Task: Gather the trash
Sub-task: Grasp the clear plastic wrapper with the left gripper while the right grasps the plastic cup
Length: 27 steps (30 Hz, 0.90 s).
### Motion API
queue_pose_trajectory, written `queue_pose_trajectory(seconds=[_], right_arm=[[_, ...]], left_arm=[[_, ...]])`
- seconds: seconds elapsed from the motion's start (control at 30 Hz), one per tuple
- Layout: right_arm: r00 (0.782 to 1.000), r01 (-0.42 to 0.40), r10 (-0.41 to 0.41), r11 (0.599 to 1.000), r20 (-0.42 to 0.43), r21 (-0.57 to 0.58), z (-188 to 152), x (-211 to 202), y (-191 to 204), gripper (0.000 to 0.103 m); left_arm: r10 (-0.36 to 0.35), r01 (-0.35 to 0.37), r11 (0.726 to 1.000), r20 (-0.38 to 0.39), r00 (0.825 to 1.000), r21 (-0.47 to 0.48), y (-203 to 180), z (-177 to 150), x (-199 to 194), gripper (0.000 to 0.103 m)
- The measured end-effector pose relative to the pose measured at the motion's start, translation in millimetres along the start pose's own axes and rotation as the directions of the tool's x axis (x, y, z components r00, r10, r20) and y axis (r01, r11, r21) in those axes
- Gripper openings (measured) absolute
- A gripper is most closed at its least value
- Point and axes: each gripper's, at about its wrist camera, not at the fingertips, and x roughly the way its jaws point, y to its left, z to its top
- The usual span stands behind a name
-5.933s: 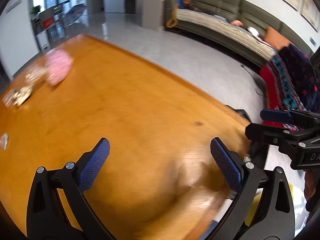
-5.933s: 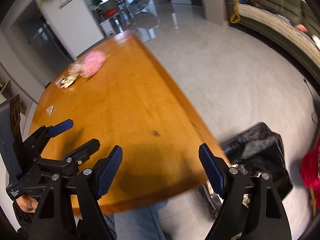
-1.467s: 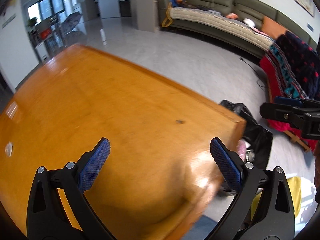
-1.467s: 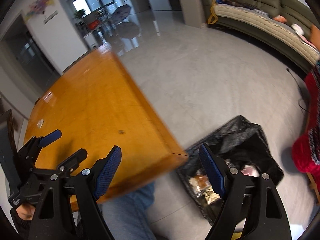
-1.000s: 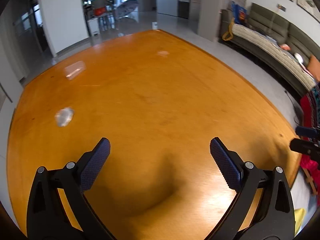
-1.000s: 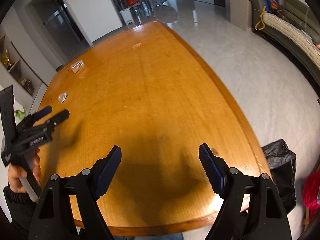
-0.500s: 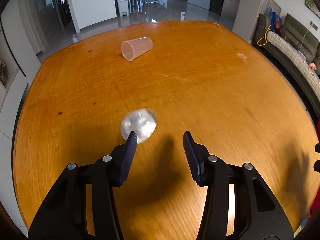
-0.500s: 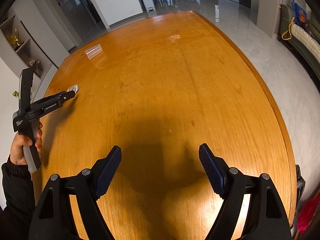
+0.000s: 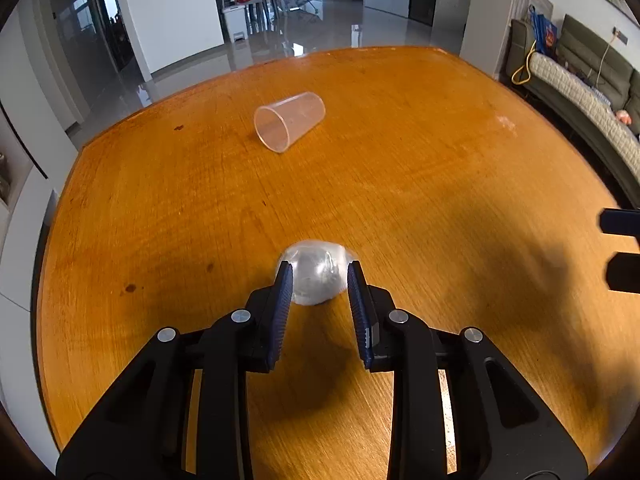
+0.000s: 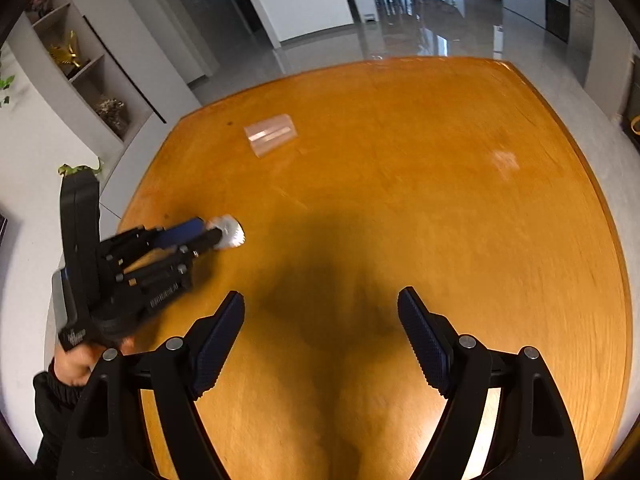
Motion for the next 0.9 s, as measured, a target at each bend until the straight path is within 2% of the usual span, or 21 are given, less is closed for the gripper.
queue_pose_trajectory(seconds=[0.23, 0.4, 0.43, 0.47, 0.53, 0.77, 0.8, 0.87, 0.9], right_arm=[[1.0, 0.007, -0.007, 0.999, -0.005, -0.04, 49, 31, 30, 0.08], [0.997, -0.052, 0.056, 0.996, -0.052, 0.074, 94, 71, 32, 0.08], [0.996, -0.063, 0.069, 0.993, -0.057, 0.104, 100, 78, 31, 0.08], [0.995, -0.075, 0.084, 0.988, -0.062, 0.138, 106, 87, 31, 0.08], [0.992, -0.084, 0.101, 0.978, -0.08, 0.191, 118, 105, 32, 0.08], [0.988, -0.006, 0.043, 0.971, -0.149, 0.24, 149, 151, 44, 0.08], [0.985, 0.014, 0.029, 0.969, -0.17, 0.246, 151, 158, 43, 0.074], [0.985, 0.03, 0.008, 0.975, -0.172, 0.219, 155, 161, 46, 0.054], [0.98, 0.02, 0.019, 0.981, -0.2, 0.195, 156, 165, 48, 0.01]], left_arm=[[0.005, -0.004, 1.0, -0.03, 1.0, 0.022, 14, 10, 11, 0.028], [-0.078, 0.077, 0.997, -0.038, 0.996, -0.026, 20, 12, 13, 0.029], [-0.088, 0.086, 0.996, -0.043, 0.995, -0.031, 20, 12, 14, 0.034], [-0.093, 0.091, 0.995, -0.044, 0.995, -0.034, 20, 12, 15, 0.049], [-0.102, 0.101, 0.994, -0.024, 0.995, -0.034, 21, 12, 11, 0.061], [-0.116, 0.116, 0.993, -0.023, 0.993, 0.01, 20, 13, 12, 0.061], [-0.116, 0.117, 0.993, -0.022, 0.993, 0.017, 18, 12, 13, 0.061], [-0.123, 0.123, 0.992, -0.022, 0.992, 0.023, 18, 12, 14, 0.061], [-0.127, 0.128, 0.991, -0.023, 0.992, 0.024, 17, 12, 15, 0.061]])
